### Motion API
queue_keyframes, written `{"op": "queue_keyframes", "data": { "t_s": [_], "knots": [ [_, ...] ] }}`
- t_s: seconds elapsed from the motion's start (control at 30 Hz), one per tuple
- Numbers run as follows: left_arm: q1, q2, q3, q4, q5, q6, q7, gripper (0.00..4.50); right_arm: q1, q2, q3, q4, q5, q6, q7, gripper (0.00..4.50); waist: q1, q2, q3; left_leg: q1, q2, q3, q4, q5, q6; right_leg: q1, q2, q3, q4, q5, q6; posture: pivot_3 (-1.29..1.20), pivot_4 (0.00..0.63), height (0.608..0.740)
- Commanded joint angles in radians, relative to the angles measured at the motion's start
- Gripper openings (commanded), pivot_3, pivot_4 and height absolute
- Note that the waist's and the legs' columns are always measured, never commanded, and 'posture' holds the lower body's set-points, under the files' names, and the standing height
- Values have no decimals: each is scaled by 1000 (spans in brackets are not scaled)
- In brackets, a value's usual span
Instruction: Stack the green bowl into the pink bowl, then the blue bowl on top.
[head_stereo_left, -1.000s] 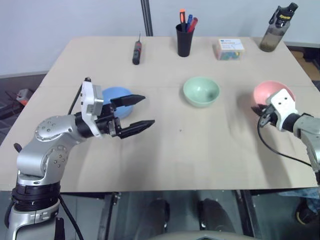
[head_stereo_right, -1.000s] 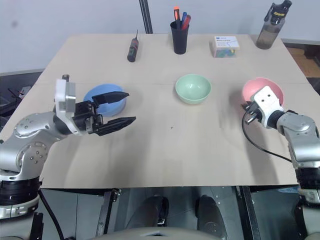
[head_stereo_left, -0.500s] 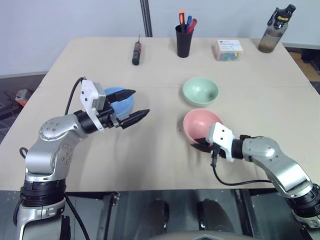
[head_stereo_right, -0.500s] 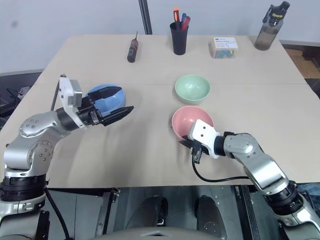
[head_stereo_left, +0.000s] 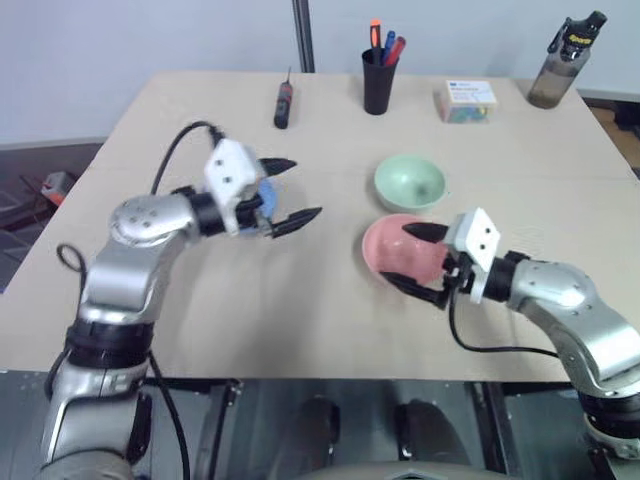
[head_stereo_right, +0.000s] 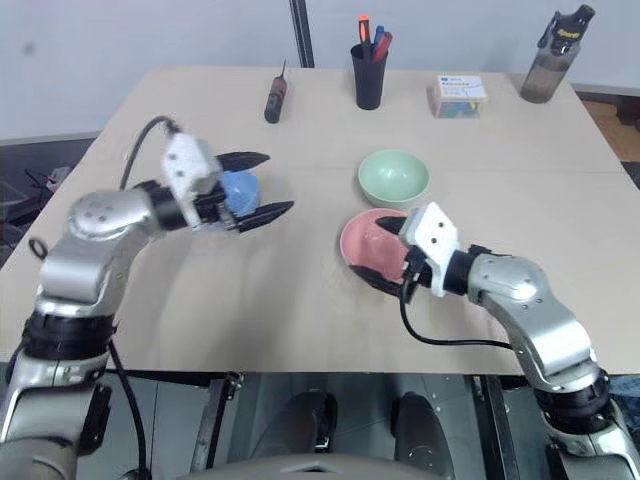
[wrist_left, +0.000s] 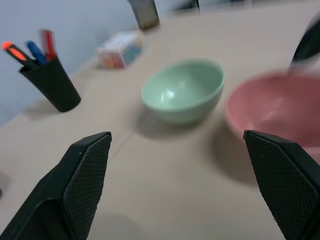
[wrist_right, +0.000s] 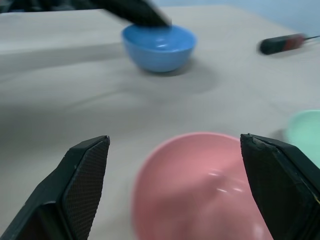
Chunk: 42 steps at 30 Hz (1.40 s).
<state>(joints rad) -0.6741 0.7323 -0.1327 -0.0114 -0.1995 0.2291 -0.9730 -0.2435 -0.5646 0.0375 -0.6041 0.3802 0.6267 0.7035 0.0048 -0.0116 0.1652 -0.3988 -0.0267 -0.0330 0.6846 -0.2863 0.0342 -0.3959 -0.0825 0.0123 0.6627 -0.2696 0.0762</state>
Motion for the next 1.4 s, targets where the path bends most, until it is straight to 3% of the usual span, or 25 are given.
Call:
{"op": "queue_keyframes", "data": {
  "t_s": [0.03,0.23,0.43,0.6,0.8,0.87,0.93,1.13,1.27,1.4],
  "knots": [
    [-153,-47,-129,210,163,-183,-47,4500,36,-15,-91,-65,-1,-27,-48,4394,3,0,0,0,0,0,0,0,0,0,0,0,0,0,0,0,150,740],
    [-476,-228,-342,789,459,-647,43,4500,132,-34,-213,-149,9,-13,-110,4394,9,-2,1,-2,-1,-1,1,0,0,0,1,-2,-1,0,0,0,150,740],
    [-647,-371,-460,1116,663,-873,226,4500,216,-34,-273,-235,12,15,-171,4394,0,-3,2,-4,-3,0,1,-1,2,-3,-2,0,-1,-2,3,0,150,740],
    [-703,-423,-534,1236,801,-921,361,3031,267,-27,-296,-297,13,38,-221,4500,-14,-3,2,-7,-3,0,2,-1,2,-5,-2,0,1,-2,3,0,150,740],
    [-721,-443,-520,1278,822,-949,382,479,266,-34,-290,-301,15,46,-242,4500,-15,-3,2,-12,-3,-2,4,-1,2,-9,-2,-2,1,-2,3,0,150,740],
    [-715,-441,-502,1277,805,-975,362,11,263,-38,-288,-296,17,44,-242,4500,-15,-3,2,-14,-4,-2,4,-1,2,-12,-2,-2,2,-2,3,0,150,740],
    [-711,-434,-485,1274,789,-996,341,11,261,-42,-286,-291,17,42,-241,4500,-16,-3,2,-16,-4,-2,4,-1,2,-13,-2,-2,3,-2,3,0,150,740],
    [-666,-366,-295,1140,462,-1055,-97,11,341,-65,-346,-270,22,-19,-179,4500,-18,-3,2,-16,-3,-1,4,-1,2,-13,-2,-2,3,-2,3,0,150,740],
    [-539,-278,-253,793,201,-895,-433,11,473,-88,-469,-263,73,-102,-56,4500,-19,-2,1,-16,-3,-1,4,-1,2,-13,-3,-2,2,-2,3,0,150,740],
    [-432,-202,-239,477,50,-665,-580,11,535,-101,-573,-236,116,-166,23,4500,-20,-2,1,-15,-1,-2,6,-1,2,-12,-2,-1,4,-2,3,0,150,740]
  ]
}}
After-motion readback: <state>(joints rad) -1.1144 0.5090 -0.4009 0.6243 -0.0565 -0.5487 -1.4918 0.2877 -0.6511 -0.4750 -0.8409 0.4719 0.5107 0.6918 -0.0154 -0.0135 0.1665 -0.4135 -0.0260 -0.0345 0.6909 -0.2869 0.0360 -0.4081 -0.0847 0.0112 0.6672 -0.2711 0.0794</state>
